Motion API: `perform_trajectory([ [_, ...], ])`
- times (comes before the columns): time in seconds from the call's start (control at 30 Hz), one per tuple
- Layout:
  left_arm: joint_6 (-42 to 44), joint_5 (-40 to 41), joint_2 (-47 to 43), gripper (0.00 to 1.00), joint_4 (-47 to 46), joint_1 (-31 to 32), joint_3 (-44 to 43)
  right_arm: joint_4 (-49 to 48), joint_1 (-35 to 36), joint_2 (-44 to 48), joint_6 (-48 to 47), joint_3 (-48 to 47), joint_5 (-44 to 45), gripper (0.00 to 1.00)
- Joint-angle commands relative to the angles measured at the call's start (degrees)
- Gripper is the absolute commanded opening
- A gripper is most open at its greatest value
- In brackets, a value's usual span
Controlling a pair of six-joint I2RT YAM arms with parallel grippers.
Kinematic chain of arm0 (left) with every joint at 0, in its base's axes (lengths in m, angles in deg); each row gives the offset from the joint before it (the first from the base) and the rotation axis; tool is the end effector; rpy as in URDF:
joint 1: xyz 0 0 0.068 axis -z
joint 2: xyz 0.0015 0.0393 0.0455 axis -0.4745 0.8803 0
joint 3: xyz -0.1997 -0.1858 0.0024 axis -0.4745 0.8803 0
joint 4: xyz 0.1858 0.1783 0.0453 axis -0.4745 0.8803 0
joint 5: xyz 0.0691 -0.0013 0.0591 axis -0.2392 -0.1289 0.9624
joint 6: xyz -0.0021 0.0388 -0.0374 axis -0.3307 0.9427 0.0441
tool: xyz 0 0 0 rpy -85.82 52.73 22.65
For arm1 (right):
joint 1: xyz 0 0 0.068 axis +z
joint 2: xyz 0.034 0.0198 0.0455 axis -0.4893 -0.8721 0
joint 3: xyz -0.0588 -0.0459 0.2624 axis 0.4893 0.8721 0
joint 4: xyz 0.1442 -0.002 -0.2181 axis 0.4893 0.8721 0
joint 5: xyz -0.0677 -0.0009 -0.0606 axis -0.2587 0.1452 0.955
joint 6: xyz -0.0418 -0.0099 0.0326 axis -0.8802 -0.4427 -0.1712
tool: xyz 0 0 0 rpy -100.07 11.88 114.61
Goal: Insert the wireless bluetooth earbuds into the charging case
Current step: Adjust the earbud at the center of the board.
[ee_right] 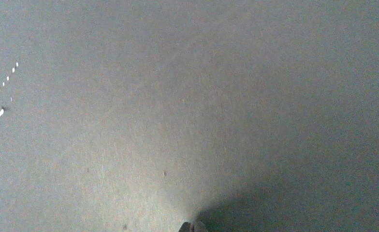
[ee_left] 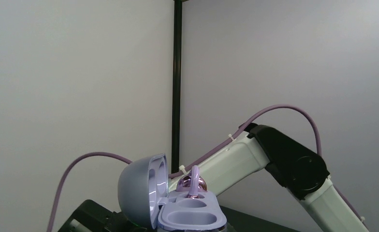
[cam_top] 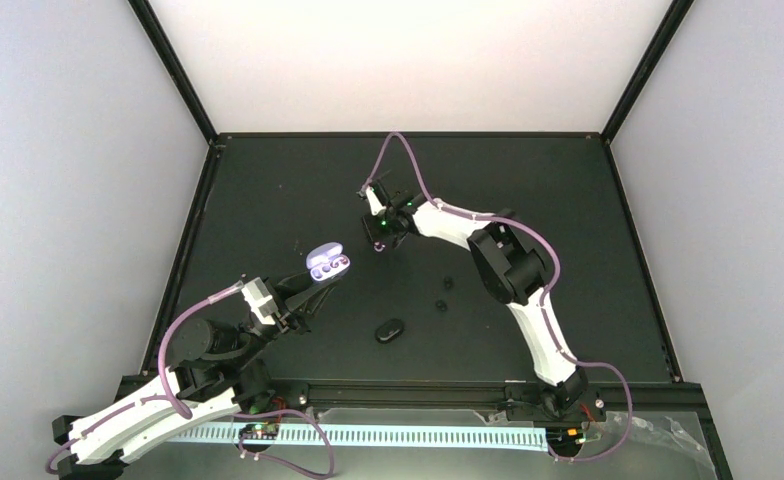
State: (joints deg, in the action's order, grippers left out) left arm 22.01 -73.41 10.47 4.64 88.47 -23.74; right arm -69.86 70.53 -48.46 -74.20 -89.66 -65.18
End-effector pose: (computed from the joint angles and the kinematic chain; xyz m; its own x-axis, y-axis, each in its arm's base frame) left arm 0.0494 -0.0772 0.3101 0.2109 -0.3543 -0.9111 0.8018 0.5958 -0.0460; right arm 0.3746 0.3369 0.1430 -0.7459 -0.3457 -0.5693 -0.5730 0.7688 0.2839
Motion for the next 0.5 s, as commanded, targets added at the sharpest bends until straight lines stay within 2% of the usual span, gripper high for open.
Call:
perform_trajectory([
  [0.0,0.3,-0.3,-0.3,0.02,0.1,0.3,0.1,-2.8,0.3,6.0,3.8,7.0,1.0,0.01],
  [0.07,0.3,-0.5,-0.1,0.02,-0.3,0.3,0.2,-3.7,0.4,7.5,4.0,8.9,0.4,0.02],
  [0.27,0.1,-1.3,0.0,0.02,-0.4,0.3,0.1,-4.6,0.4,11.2,3.6,11.6,1.4,0.22],
  [0.47,0.2,-1.2,-0.4,0.02,-0.3,0.3,0.1,-4.8,0.7,15.2,6.6,14.3,2.5,0.29],
])
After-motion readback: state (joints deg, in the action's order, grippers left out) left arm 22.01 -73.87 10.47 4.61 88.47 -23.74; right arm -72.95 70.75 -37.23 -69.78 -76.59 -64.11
